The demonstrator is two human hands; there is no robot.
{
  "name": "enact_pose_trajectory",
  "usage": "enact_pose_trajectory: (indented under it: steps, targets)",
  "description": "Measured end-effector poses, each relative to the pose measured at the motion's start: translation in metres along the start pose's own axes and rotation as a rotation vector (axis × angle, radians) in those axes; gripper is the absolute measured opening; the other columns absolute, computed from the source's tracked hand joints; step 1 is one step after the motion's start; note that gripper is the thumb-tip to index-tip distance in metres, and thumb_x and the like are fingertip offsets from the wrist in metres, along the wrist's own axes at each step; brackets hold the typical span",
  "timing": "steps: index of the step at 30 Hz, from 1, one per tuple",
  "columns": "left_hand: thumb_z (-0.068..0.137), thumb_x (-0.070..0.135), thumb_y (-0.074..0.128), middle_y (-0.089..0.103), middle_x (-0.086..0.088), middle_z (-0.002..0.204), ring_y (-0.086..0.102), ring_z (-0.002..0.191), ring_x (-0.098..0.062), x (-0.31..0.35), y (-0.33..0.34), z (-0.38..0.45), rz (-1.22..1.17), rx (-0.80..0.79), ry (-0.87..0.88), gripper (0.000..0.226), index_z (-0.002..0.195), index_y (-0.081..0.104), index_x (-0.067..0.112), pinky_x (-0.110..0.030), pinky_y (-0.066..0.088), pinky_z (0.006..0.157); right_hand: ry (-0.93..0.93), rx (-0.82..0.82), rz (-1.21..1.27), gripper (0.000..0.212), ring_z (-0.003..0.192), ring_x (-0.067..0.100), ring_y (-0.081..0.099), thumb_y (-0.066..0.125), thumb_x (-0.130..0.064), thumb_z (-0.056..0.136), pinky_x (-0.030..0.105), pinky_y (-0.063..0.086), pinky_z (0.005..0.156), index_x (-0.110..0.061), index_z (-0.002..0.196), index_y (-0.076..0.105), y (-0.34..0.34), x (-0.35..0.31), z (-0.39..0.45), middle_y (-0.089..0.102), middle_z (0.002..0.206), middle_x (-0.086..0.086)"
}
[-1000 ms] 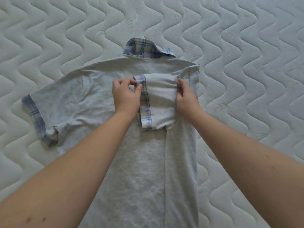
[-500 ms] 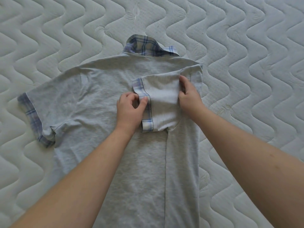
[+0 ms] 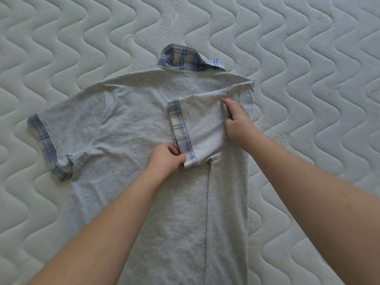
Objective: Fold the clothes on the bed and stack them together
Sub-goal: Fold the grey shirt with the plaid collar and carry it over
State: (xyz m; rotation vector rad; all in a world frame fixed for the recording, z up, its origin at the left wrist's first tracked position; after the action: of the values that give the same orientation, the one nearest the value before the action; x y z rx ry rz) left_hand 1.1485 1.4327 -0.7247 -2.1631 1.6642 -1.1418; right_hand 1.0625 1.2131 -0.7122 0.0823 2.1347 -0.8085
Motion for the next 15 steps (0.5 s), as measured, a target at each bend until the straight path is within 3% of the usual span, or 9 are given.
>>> enact_pose_trajectory:
  steps: [2, 4, 6, 9, 12, 15]
  targets:
    - [0.086, 0.038, 0.067, 0.060, 0.008, 0.082, 0.059, 0.078, -0.013, 0.006, -0.011, -0.003, -0.105, 0.177, 0.059, 0.021, 0.096, 0.057, 0.021, -0.031, 0.045, 0.069, 0.018, 0.035, 0.054, 0.062, 0.140, 0.010, 0.032, 0.033, 0.003, 0.092, 0.020, 0.022, 0.113, -0.024, 0.147, 0.040, -0.001, -0.001, -0.004, 0.039, 0.153, -0.005]
    - [0.090, 0.046, 0.062, 0.061, 0.003, 0.103, 0.060, 0.092, -0.012, 0.016, -0.016, 0.001, -0.209, 0.239, 0.092, 0.040, 0.119, 0.055, 0.019, -0.028, 0.046, 0.079, 0.054, 0.144, 0.183, 0.057, 0.130, 0.009, 0.046, 0.032, 0.002, 0.092, 0.023, 0.033, 0.109, -0.024, 0.140, 0.048, -0.005, 0.003, -0.010, 0.053, 0.139, -0.005]
    - [0.088, 0.049, 0.067, 0.058, -0.003, 0.122, 0.059, 0.105, -0.016, 0.024, -0.011, 0.012, -0.274, 0.168, 0.048, 0.054, 0.127, 0.055, 0.015, -0.029, 0.048, 0.089, 0.115, 0.229, 0.294, 0.053, 0.115, 0.008, 0.056, 0.033, 0.001, 0.091, 0.028, 0.044, 0.103, -0.023, 0.133, 0.052, -0.009, 0.009, -0.014, 0.060, 0.121, -0.008]
    - [0.084, 0.034, 0.076, 0.058, -0.009, 0.128, 0.061, 0.112, -0.021, 0.043, -0.003, 0.015, -0.434, 0.047, 0.076, 0.048, 0.123, 0.062, 0.010, -0.038, 0.051, 0.099, 0.230, 0.200, 0.411, 0.052, 0.108, 0.008, 0.058, 0.034, 0.003, 0.091, 0.032, 0.047, 0.102, -0.018, 0.136, 0.047, -0.003, 0.019, -0.015, 0.060, 0.114, -0.007]
    - [0.085, 0.020, 0.073, 0.064, -0.003, 0.119, 0.060, 0.108, -0.013, 0.074, -0.003, -0.008, -0.384, 0.129, 0.371, 0.033, 0.116, 0.063, 0.011, -0.028, 0.050, 0.094, 0.307, 0.185, 0.555, 0.042, 0.105, 0.011, 0.060, 0.035, -0.005, 0.098, 0.030, 0.049, 0.099, -0.015, 0.137, 0.046, -0.002, 0.019, -0.010, 0.062, 0.115, -0.002]
    - [0.080, 0.008, 0.069, 0.064, -0.002, 0.110, 0.058, 0.102, -0.016, 0.101, 0.007, -0.039, -0.152, 0.117, 0.738, 0.027, 0.106, 0.062, 0.010, -0.028, 0.048, 0.087, 0.399, 0.149, 0.695, 0.028, 0.088, 0.010, 0.065, 0.036, -0.025, 0.104, 0.022, 0.051, 0.076, -0.016, 0.125, 0.052, -0.009, 0.021, -0.005, 0.068, 0.110, 0.005]
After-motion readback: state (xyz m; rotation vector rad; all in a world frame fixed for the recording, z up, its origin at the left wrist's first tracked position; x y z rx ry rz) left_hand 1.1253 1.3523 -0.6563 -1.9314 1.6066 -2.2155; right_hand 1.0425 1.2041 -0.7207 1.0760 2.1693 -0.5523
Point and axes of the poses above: each hand's wrist, its own z-axis towards the middle knuckle, its own y-axis out of the palm, x = y × z, the point moved 5 cm from there along z, towards the middle knuckle
